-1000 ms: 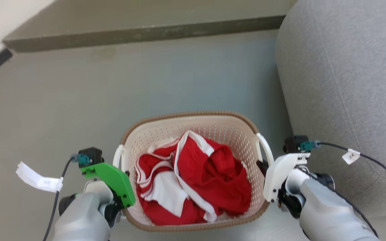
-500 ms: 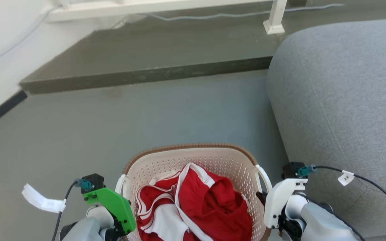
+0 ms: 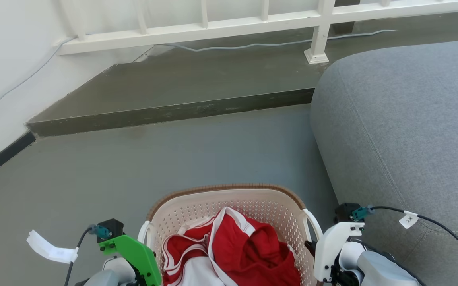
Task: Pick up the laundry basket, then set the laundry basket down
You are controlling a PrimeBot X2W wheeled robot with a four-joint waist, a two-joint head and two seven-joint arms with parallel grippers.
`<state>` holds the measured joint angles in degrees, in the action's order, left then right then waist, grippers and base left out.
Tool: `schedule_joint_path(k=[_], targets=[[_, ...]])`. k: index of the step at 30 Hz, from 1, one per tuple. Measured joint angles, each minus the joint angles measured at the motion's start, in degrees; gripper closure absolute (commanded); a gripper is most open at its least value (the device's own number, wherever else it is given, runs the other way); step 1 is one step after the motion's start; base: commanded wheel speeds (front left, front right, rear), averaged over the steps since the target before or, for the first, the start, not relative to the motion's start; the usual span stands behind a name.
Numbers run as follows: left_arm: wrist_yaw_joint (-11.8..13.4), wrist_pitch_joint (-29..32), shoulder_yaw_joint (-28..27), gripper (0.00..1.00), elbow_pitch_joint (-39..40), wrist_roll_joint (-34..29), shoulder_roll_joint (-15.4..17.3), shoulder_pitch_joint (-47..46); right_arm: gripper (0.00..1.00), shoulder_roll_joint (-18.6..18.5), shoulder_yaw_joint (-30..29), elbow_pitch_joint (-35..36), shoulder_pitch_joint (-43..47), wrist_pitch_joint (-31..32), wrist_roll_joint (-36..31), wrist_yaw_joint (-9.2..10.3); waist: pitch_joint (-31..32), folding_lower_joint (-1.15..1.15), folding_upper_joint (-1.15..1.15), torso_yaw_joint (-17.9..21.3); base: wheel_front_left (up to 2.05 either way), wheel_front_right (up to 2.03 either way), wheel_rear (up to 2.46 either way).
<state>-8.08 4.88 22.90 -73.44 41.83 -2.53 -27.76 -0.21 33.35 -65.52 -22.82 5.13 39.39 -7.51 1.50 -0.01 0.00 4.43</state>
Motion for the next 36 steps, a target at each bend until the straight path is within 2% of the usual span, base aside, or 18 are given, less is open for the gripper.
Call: schedule_joint_path(k=[36], targets=[[0.00,0.36,1.49,1.00,1.13,0.97,0.31,0.87,1.00,-0.10,2.20,-1.20,-0.25,-0.55,2.46,0.02,-1.02,0.00,0.00,0.30,0.00,0.00,0.00]])
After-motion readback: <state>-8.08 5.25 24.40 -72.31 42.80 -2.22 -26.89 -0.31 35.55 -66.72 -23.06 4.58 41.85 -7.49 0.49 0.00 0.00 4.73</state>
